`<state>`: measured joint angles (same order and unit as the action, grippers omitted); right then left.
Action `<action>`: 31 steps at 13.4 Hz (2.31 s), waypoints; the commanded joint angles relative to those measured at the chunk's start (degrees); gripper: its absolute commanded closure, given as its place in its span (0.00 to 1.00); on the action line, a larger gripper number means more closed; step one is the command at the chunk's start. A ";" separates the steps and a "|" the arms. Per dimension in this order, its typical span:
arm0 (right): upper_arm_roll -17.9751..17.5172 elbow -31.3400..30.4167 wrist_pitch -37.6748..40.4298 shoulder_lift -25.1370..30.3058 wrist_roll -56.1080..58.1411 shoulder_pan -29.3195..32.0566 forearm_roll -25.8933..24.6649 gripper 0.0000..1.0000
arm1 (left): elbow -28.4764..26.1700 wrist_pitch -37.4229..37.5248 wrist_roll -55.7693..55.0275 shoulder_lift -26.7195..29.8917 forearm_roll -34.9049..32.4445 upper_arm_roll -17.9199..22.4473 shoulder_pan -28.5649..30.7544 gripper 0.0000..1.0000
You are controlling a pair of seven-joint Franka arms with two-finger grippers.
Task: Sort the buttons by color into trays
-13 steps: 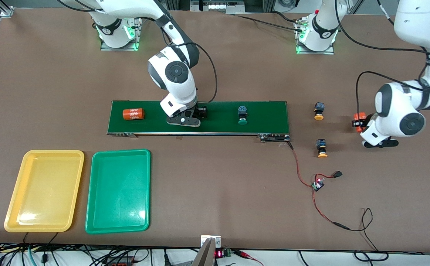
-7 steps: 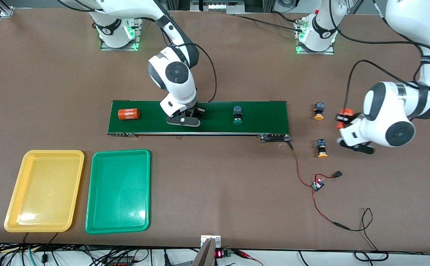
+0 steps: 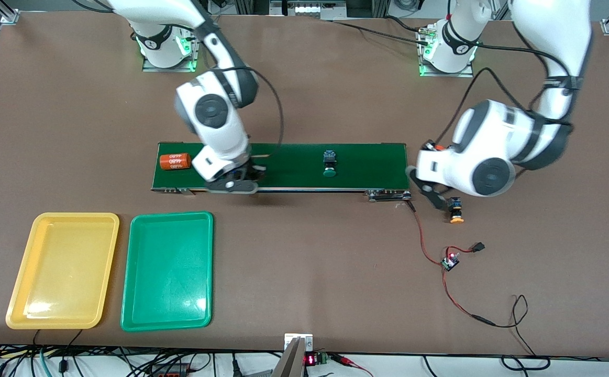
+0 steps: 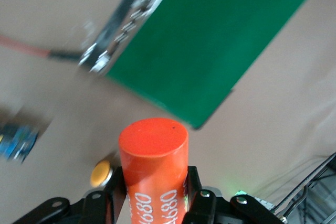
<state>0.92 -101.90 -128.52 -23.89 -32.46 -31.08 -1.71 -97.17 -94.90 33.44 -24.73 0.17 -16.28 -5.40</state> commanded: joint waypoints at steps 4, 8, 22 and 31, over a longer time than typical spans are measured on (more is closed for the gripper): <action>-0.74 12.05 6.61 -3.69 22.23 13.83 3.71 0.97 | -9.88 -22.58 21.89 -1.11 -1.13 -2.08 0.14 1.00; -0.74 14.09 -1.42 -10.11 37.10 19.73 5.93 0.97 | -9.62 -23.31 22.73 -2.07 -3.16 -3.58 -1.45 0.93; -0.57 11.63 -10.79 -17.94 38.00 22.29 5.93 0.00 | 9.52 0.42 -3.02 0.12 -2.81 2.99 1.45 0.00; -4.24 -6.53 -10.26 -0.92 23.02 17.54 6.54 0.00 | 15.61 0.07 -43.43 -2.42 -3.16 9.33 1.27 0.00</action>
<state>-1.22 -99.15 -138.45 -33.10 -3.42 -12.48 4.25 -82.81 -95.94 -2.68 -24.81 -2.18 -8.13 -3.44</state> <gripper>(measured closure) 0.000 0.000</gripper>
